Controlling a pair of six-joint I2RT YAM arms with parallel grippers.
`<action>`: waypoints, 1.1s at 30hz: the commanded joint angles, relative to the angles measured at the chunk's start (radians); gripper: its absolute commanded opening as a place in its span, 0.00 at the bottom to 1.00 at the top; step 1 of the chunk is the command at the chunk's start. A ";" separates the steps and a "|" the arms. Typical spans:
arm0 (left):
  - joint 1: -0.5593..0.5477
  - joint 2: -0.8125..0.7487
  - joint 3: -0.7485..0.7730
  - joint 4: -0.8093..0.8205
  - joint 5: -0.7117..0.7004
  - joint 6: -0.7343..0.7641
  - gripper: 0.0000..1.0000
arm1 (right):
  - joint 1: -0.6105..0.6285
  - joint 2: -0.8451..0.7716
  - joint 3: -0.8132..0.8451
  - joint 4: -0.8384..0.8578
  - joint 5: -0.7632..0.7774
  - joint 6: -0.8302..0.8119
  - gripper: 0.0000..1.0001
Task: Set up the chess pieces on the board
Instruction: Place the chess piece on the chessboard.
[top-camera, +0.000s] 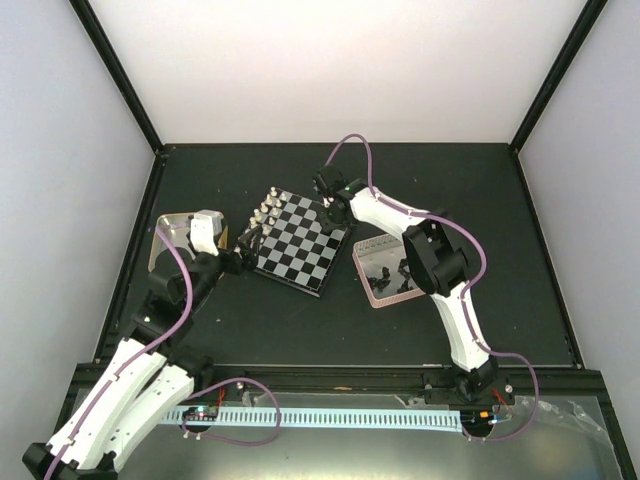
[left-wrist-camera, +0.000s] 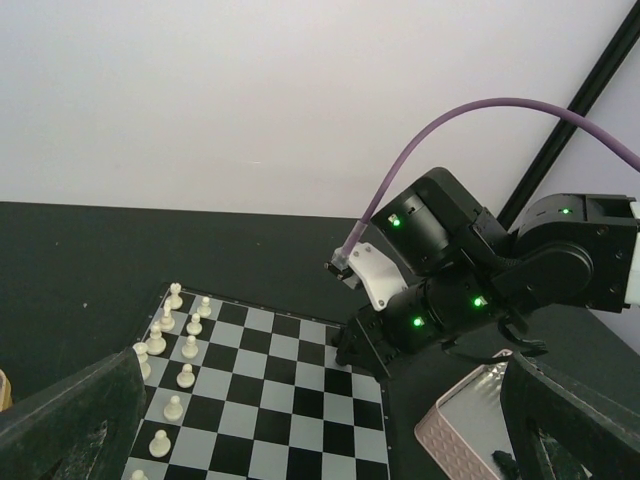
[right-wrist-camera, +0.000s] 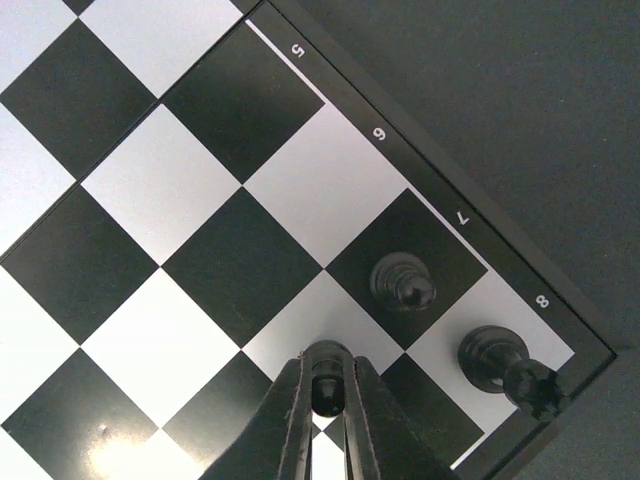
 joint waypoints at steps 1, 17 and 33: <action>-0.003 0.004 0.024 -0.005 -0.013 0.015 0.99 | 0.008 0.025 0.039 -0.005 0.008 0.000 0.07; -0.003 0.000 0.025 -0.012 -0.009 0.018 0.99 | 0.008 0.031 0.077 -0.036 0.000 -0.002 0.18; -0.003 -0.005 0.040 -0.030 0.022 0.018 0.99 | 0.003 -0.262 -0.064 -0.042 0.007 0.092 0.24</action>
